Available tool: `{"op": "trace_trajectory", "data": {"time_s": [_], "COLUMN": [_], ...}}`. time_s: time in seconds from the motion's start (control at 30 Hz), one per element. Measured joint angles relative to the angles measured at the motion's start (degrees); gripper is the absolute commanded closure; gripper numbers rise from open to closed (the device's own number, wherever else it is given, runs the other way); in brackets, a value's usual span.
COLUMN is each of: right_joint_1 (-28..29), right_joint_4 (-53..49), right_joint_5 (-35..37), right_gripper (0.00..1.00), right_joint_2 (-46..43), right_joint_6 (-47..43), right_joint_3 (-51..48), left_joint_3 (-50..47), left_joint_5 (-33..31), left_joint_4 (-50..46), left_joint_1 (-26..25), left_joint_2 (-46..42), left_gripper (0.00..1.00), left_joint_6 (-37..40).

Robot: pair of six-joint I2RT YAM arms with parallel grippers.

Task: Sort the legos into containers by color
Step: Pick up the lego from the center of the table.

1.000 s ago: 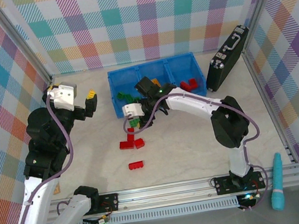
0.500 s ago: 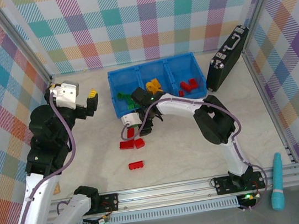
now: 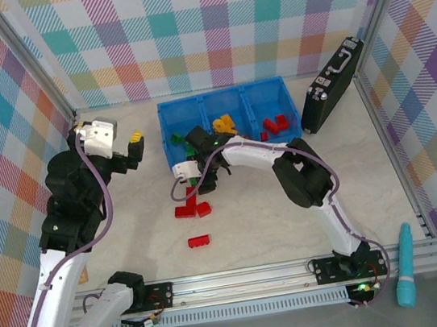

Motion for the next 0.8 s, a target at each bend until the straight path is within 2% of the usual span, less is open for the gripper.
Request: {"op": "trace_trajectory", "data": {"time_s": [0.3,0.53,0.8], "right_joint_1": [-0.31,-0.24,-0.26], "right_joint_4": [-1.31,1.27,1.2], "right_joint_5": [-0.09,0.87,3.21], "right_gripper": [0.21,0.2,0.17], "right_joint_2": [1.49,0.7,0.2], "right_joint_6": [0.0,0.92,2.6], "right_joint_3": [2.32,-2.69,-2.67], "left_joint_3": [0.0,0.0,0.0], "left_joint_5": [0.0,0.0,0.0], "left_joint_4": [0.0,0.0,0.0], "left_joint_1": [0.07,0.09,0.17], "left_joint_2": [0.22,0.24,0.2], "left_gripper": [0.0,0.0,0.0], "left_joint_6": [0.0,0.0,-0.02]}}
